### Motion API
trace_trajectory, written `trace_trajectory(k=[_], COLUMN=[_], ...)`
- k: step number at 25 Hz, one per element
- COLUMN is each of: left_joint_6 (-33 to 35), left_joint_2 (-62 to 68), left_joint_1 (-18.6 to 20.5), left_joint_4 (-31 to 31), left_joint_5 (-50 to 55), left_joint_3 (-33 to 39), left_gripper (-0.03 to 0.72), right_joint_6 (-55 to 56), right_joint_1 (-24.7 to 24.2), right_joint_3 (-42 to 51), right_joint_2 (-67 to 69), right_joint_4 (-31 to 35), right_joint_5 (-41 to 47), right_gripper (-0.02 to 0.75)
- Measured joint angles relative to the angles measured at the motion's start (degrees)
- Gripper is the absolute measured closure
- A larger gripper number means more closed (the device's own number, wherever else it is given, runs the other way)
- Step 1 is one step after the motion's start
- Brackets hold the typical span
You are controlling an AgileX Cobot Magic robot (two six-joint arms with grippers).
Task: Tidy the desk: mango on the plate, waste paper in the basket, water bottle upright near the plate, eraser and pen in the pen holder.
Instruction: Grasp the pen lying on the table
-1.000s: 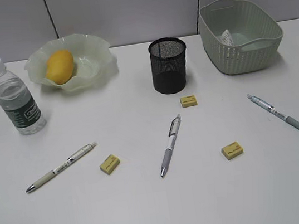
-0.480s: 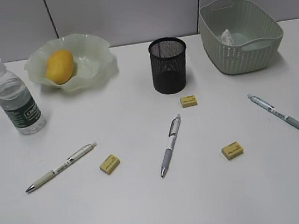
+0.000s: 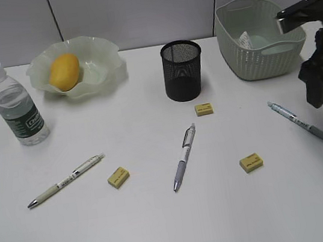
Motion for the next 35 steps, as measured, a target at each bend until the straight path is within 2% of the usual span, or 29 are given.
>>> trace_trajectory(k=[9, 25, 28, 35], left_joint_6=[0.0, 0.0, 0.0, 0.0], left_joint_2=[0.0, 0.0, 0.0, 0.0], left_joint_1=[0.0, 0.0, 0.0, 0.0], left_joint_4=[0.01, 0.06, 0.06, 0.06], left_joint_5=[0.0, 0.0, 0.0, 0.0], left_joint_3=[0.0, 0.0, 0.0, 0.0], left_gripper=[0.236, 0.24, 0.24, 0.246], right_joint_6=[-2.28, -1.94, -1.68, -0.61], right_joint_1=[0.0, -0.71, -1.2, -1.33], right_joint_3=[-4.51, -7.46, -7.75, -7.77], right_joint_2=[11.16, 21.27, 21.56, 21.61], right_joint_4=[-0.36, -0.76, -0.6, -0.29], right_joint_5=[-5.73, -8.42, -8.35, -8.04], right_gripper=[0.312, 0.321, 0.366, 0.607])
